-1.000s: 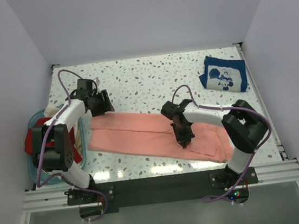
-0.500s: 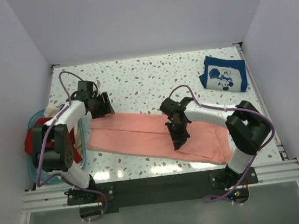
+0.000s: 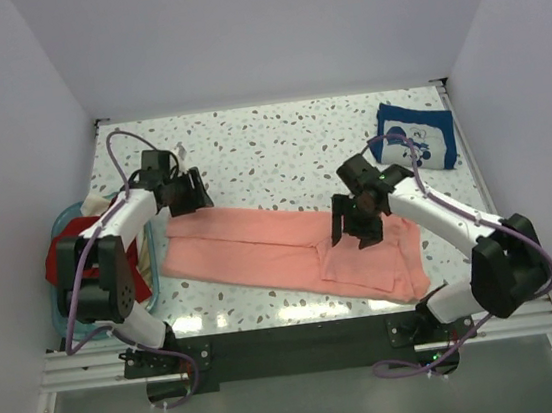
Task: Fold and stack the t-shirts
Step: Fold the tshirt
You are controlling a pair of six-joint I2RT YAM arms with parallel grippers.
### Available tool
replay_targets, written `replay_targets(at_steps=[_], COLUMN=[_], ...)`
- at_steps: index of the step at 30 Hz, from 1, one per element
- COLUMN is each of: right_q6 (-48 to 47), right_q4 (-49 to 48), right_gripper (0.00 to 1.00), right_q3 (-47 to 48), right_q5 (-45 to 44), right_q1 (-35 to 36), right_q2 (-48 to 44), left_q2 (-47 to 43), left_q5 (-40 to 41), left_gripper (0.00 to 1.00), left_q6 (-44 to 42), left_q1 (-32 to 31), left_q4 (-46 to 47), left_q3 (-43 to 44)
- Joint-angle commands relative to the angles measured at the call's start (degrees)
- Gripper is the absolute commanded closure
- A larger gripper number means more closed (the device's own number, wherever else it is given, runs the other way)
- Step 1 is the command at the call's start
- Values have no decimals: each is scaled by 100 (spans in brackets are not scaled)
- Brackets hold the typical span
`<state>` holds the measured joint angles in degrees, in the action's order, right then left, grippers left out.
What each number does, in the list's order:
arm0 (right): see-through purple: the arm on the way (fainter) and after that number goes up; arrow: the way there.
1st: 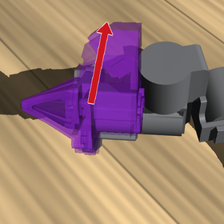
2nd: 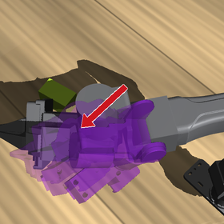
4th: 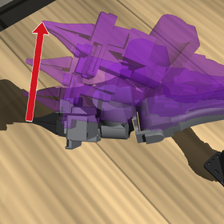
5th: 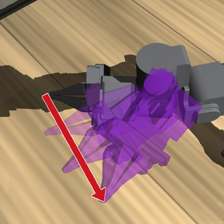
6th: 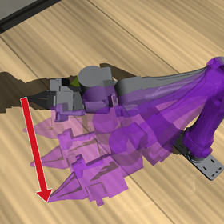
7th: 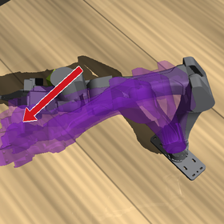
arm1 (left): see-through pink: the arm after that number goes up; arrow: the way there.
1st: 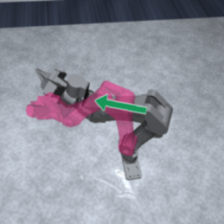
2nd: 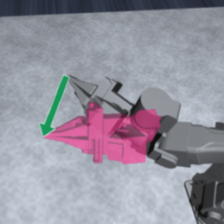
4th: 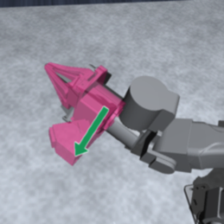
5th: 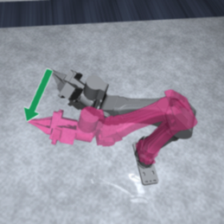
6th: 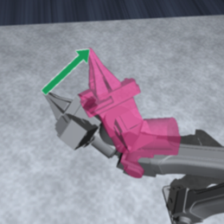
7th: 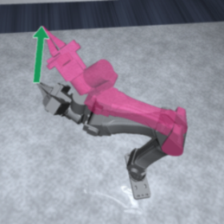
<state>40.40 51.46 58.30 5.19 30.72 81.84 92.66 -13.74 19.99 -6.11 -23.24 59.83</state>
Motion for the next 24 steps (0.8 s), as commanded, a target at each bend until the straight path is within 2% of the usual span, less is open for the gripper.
replay_targets(at_steps=[1, 6, 12, 17, 20, 24], right_q6=[214, 249, 109, -181, -401, -743], right_q4=[329, 233, -101, -172, -189, -216], right_gripper=[30, 30, 30, 30, 30, 30], right_q3=[-301, -530, -417, 163, 611, 1244], right_q5=[-501, -844, -1099, -1117, -1064, -836], right_q1=[-381, -681, -787, -796, -787, -778], right_q2=[-177, -11, 918, 1799, 2273, 2862], left_q2=[-73, 76, 288, 261, 270, 174], left_q5=[-383, -525, 265, 398, 521, 705], left_gripper=[39, 39, 39, 39, 43, 44], left_q6=[40, 84, -74, -118, -179, -153], left_q1=[-39, -48, -39, -39, -48, -48], left_q4=[294, 365, -232, -461, -654, -831], left_q3=[-217, -455, -499, -604, -710, -1140])
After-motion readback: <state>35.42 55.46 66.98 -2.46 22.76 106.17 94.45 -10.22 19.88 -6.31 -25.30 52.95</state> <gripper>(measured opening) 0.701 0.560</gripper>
